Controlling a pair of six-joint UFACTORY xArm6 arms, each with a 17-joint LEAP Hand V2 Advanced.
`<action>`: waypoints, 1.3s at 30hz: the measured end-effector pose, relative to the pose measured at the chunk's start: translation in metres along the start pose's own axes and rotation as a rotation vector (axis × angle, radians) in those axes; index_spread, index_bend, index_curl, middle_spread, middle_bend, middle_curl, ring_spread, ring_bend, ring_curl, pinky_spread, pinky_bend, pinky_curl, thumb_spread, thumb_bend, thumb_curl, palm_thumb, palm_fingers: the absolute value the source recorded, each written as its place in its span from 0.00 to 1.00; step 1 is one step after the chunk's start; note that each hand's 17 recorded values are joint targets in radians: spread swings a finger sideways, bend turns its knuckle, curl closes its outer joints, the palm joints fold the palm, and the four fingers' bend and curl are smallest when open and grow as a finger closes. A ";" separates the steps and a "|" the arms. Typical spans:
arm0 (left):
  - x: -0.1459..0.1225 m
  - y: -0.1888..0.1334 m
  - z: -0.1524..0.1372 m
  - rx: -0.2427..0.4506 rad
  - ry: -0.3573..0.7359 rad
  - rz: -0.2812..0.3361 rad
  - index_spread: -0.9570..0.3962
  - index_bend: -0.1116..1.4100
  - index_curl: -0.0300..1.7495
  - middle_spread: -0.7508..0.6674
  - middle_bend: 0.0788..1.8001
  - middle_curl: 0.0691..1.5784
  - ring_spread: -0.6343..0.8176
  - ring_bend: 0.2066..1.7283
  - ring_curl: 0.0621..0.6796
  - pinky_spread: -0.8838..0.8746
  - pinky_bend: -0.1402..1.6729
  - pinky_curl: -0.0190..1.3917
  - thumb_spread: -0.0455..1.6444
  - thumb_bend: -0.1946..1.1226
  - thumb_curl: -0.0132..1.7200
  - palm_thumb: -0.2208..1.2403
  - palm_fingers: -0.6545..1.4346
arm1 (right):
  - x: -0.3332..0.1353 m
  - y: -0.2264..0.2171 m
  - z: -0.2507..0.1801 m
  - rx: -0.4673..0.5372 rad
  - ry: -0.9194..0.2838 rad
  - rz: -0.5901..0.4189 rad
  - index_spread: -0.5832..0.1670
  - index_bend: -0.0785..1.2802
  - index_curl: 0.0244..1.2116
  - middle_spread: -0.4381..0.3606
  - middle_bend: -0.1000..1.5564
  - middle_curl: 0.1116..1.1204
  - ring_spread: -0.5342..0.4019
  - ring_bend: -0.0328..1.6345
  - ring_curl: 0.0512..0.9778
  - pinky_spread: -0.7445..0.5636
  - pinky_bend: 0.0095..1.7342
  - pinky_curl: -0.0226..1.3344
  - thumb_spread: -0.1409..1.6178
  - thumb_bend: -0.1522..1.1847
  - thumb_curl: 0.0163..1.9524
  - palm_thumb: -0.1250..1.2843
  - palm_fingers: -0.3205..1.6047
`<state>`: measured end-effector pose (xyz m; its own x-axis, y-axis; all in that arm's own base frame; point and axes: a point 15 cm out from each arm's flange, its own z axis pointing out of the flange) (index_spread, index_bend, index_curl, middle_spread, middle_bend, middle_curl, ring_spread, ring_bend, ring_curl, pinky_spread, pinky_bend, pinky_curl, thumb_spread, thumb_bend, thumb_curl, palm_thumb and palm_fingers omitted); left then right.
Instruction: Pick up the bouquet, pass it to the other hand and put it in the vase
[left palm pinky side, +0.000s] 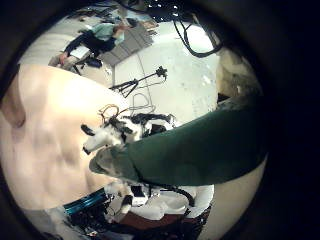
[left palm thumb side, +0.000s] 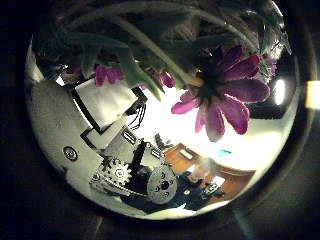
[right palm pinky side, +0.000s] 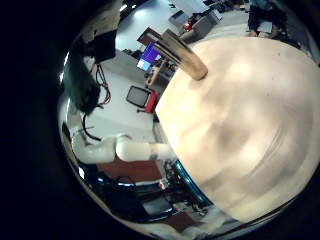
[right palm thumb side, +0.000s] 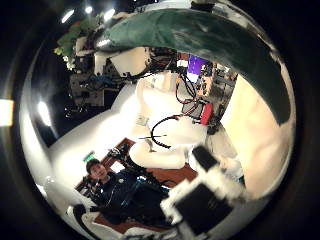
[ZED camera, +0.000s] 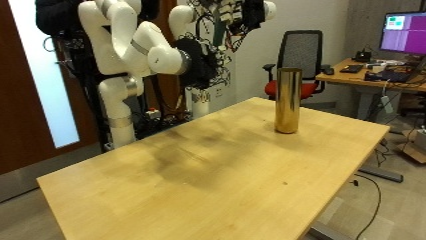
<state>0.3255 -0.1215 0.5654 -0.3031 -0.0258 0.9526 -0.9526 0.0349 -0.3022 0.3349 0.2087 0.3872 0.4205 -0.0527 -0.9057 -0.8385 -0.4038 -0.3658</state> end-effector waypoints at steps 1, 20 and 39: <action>0.000 0.002 0.001 -0.003 -0.009 0.006 0.22 0.48 0.60 0.18 0.62 0.55 0.16 0.80 0.77 0.17 0.71 0.45 0.23 0.13 0.44 0.87 0.83 | 0.002 0.000 -0.005 0.013 -0.002 0.007 0.36 0.18 0.46 0.58 0.33 0.32 0.59 0.50 0.33 0.55 0.46 0.49 0.60 0.08 0.28 0.62 0.03; 0.039 -0.013 -0.031 0.075 -0.129 0.139 0.16 0.40 0.74 0.20 0.63 0.55 0.16 0.80 0.80 0.17 0.69 0.48 0.18 0.13 0.49 0.86 0.84 | 0.022 -0.036 -0.062 0.257 -0.140 0.104 0.34 0.14 0.16 0.75 0.16 0.17 0.82 0.29 0.20 0.94 0.39 0.32 0.63 0.09 0.22 0.58 0.12; 0.083 -0.058 -0.150 0.333 -0.264 0.236 0.15 0.40 0.76 0.20 0.63 0.54 0.16 0.80 0.82 0.18 0.68 0.50 0.16 0.13 0.51 0.87 0.84 | 0.029 -0.038 -0.055 0.262 -0.169 0.116 0.33 0.16 0.14 0.74 0.17 0.15 0.81 0.27 0.21 0.92 0.37 0.26 0.63 0.09 0.21 0.58 0.14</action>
<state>0.3594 0.0245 0.6678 -0.4669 -0.3097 0.8283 -0.8006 -0.2498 -0.5447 0.3985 0.1723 0.3863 0.2720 0.0766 -0.9592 -0.9473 -0.1538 -0.2809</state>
